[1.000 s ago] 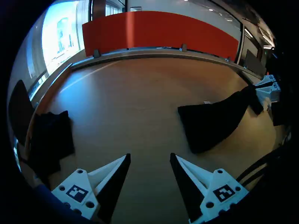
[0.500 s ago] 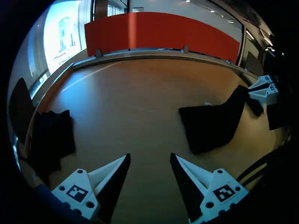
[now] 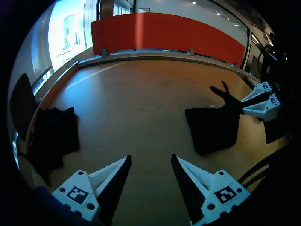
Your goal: Fold towel
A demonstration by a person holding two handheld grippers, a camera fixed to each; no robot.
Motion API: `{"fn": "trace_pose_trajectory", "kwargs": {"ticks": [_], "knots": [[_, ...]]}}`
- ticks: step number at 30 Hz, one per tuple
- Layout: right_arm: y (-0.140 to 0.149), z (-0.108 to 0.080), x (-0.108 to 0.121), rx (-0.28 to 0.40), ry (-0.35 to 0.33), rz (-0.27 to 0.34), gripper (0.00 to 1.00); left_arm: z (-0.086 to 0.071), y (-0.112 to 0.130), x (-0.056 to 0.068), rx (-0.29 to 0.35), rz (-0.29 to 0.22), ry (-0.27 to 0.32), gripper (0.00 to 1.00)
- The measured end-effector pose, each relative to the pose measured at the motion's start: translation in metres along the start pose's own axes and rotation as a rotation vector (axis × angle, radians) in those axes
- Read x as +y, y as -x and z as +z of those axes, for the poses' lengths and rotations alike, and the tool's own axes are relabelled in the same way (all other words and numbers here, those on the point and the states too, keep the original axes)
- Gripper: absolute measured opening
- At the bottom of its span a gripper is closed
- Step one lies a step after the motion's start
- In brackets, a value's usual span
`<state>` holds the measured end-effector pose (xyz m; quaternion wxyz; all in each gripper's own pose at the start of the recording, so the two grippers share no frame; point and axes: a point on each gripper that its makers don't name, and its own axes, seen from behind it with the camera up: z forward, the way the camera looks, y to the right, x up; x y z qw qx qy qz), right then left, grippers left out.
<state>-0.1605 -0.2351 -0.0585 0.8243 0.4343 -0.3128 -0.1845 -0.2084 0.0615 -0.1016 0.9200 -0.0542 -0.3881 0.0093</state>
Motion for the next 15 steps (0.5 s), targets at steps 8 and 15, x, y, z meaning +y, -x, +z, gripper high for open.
{"fn": "trace_pose_trajectory", "kwargs": {"ticks": [8,15], "knots": [[0.008,0.005,-0.002,-0.01,-0.003,0.051,0.76,-0.002,0.004,-0.006,-0.004,-0.007,-0.007,0.78],[0.021,-0.001,0.004,-0.029,0.021,0.06,0.76,-0.003,0.004,-0.006,-0.003,-0.004,-0.006,0.78]]}}
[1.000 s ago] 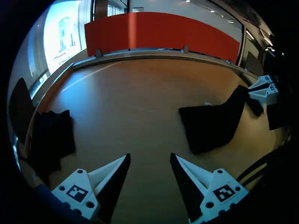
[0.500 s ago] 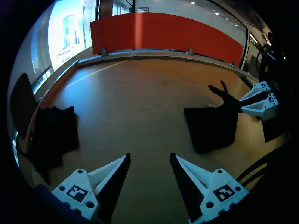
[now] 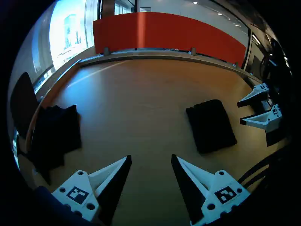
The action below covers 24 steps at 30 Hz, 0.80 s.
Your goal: Fold towel
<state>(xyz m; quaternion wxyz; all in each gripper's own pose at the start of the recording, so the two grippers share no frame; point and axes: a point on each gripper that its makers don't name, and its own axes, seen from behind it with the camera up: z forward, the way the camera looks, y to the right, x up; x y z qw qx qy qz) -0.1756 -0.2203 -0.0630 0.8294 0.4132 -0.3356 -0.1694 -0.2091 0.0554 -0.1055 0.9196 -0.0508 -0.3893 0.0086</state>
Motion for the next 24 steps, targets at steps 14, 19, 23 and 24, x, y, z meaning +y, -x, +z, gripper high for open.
{"fn": "trace_pose_trajectory", "kwargs": {"ticks": [14,19,23,24], "knots": [[0.04,0.0,-0.004,-0.06,0.015,0.035,0.76,-0.002,-0.003,0.002,0.008,0.006,0.003,0.78],[0.062,0.004,-0.006,-0.094,0.018,0.046,0.77,-0.003,-0.002,0.003,0.008,0.004,0.003,0.78],[0.08,0.007,-0.008,-0.118,0.019,0.053,0.76,-0.004,-0.001,0.002,0.007,0.001,0.001,0.78],[0.083,0.007,-0.008,-0.122,0.019,0.054,0.76,-0.004,-0.001,0.002,0.007,0.001,0.001,0.78]]}}
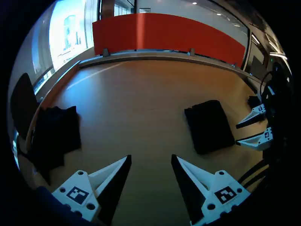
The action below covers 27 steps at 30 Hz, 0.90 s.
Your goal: Fold towel
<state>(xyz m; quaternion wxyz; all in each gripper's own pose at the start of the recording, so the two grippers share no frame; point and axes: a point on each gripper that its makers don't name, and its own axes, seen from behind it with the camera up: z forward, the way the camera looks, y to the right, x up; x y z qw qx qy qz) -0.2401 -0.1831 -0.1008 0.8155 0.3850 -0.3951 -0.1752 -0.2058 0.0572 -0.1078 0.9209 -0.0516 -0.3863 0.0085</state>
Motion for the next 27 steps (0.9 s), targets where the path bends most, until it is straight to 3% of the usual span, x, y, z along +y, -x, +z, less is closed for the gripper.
{"fn": "trace_pose_trajectory", "kwargs": {"ticks": [20,27], "knots": [[0.023,0.011,0.003,-0.035,0.032,-0.018,0.59,-0.001,-0.001,0.0,0.001,0.005,0.002,0.78],[0.025,0.014,0.012,-0.035,0.057,0.006,0.27,-0.001,0.0,0.0,0.001,0.007,0.002,0.78]]}}
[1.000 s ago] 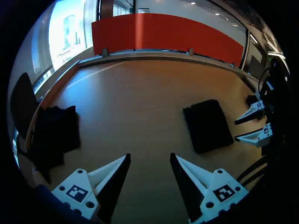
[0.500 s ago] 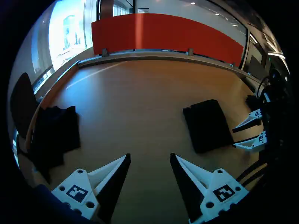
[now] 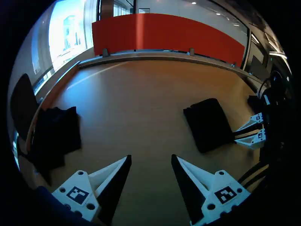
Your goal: Fold towel
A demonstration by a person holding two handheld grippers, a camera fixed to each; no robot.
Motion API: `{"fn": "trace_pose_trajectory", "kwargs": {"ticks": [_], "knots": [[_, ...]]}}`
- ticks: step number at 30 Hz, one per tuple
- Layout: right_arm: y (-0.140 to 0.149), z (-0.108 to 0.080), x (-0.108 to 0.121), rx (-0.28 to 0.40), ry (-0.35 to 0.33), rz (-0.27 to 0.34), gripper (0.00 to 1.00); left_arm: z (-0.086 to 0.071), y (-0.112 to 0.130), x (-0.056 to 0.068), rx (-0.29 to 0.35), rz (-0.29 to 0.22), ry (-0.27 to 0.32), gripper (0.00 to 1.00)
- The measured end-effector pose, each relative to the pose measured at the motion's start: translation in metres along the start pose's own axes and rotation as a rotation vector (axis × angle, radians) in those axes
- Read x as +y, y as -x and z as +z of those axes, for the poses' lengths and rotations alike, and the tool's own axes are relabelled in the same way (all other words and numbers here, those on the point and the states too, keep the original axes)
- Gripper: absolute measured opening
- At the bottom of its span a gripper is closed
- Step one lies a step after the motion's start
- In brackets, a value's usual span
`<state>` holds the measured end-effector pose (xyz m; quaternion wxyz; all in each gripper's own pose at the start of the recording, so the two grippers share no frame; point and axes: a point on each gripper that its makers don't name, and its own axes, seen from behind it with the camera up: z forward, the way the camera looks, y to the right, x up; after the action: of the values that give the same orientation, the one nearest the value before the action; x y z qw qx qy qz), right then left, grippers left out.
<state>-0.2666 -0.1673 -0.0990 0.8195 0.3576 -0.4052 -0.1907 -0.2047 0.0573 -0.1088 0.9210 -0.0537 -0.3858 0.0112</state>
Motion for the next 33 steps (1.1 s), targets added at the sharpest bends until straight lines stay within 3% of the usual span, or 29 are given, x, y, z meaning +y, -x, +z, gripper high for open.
{"fn": "trace_pose_trajectory", "kwargs": {"ticks": [7,20,33], "knots": [[0.002,0.0,0.004,0.001,0.001,0.026,0.06,0.0,0.001,0.0,-0.002,-0.001,0.0,0.78],[-0.015,-0.01,0.01,0.053,0.017,0.023,0.06,-0.001,0.003,-0.001,-0.001,0.0,0.0,0.78],[-0.095,-0.057,0.031,0.177,0.036,0.034,0.06,-0.005,-0.008,-0.001,0.026,-0.001,0.001,0.78]]}}
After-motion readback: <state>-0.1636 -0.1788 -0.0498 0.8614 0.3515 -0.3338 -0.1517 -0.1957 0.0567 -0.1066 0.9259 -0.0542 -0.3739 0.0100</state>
